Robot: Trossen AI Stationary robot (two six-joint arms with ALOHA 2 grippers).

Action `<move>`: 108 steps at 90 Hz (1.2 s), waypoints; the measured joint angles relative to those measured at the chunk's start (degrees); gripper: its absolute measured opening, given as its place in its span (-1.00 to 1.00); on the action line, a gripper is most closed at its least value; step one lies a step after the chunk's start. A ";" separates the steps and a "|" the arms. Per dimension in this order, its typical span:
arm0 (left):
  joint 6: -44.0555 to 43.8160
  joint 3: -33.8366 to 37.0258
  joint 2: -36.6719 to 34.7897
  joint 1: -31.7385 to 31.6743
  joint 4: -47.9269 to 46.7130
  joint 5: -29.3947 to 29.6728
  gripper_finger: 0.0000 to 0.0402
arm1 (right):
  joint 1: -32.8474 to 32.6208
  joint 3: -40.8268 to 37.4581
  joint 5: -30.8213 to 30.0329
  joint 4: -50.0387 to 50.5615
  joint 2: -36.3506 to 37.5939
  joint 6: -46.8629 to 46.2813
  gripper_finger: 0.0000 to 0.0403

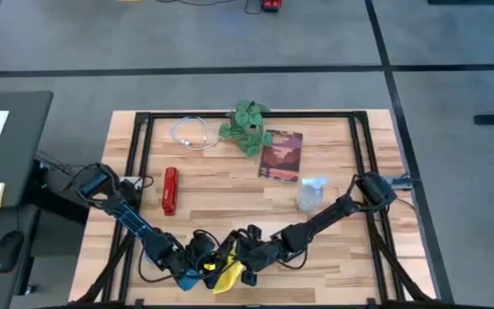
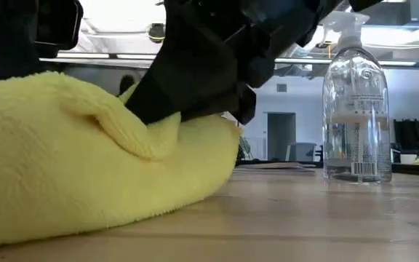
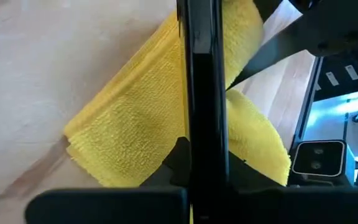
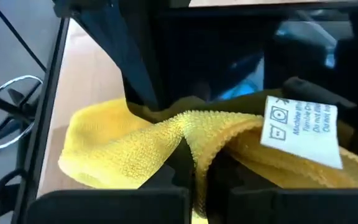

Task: Apply microfiber cloth
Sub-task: Wipe the front of the cellphone using the microfiber cloth

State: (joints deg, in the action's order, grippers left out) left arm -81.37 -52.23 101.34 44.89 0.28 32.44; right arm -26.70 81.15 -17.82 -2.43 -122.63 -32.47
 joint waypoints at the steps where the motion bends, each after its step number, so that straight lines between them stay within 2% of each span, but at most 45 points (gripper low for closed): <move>1: 0.05 0.00 0.00 0.01 0.07 -0.01 -1.00 | 0.00 0.00 -0.02 -0.50 0.00 0.00 -1.00; 18: 0.19 -0.10 0.00 0.10 0.61 -0.42 -1.00 | 0.24 0.06 -3.37 -6.38 1.25 0.09 -1.00; 28: 0.14 -0.11 0.00 0.18 0.03 -0.58 -1.00 | 0.35 0.07 -6.28 -3.19 2.31 0.46 -1.00; 49: -0.52 0.00 0.00 0.32 -1.11 -0.99 -1.00 | 0.87 0.12 -7.10 5.60 2.50 0.49 -1.00; 59: -0.48 0.00 0.00 0.32 -1.49 -1.22 -1.00 | 0.76 -1.22 -7.10 5.61 2.50 0.61 -1.00; 77: -0.32 0.00 0.04 0.43 -1.65 -1.78 -1.00 | 0.07 -2.97 -5.82 2.02 2.41 -0.35 -1.00; 97: 0.14 -0.17 -0.04 0.47 -0.36 -1.01 -1.00 | 0.29 -3.00 -5.43 -7.09 3.33 0.78 -1.00; 108: 0.07 -0.17 -0.04 0.45 -0.58 -1.16 -1.00 | 0.32 -2.99 -5.41 -5.54 3.31 0.98 -1.00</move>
State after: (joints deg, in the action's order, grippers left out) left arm -81.30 -52.40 101.30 45.34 -0.30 31.27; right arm -26.37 78.16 -23.23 -7.97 -119.32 -31.48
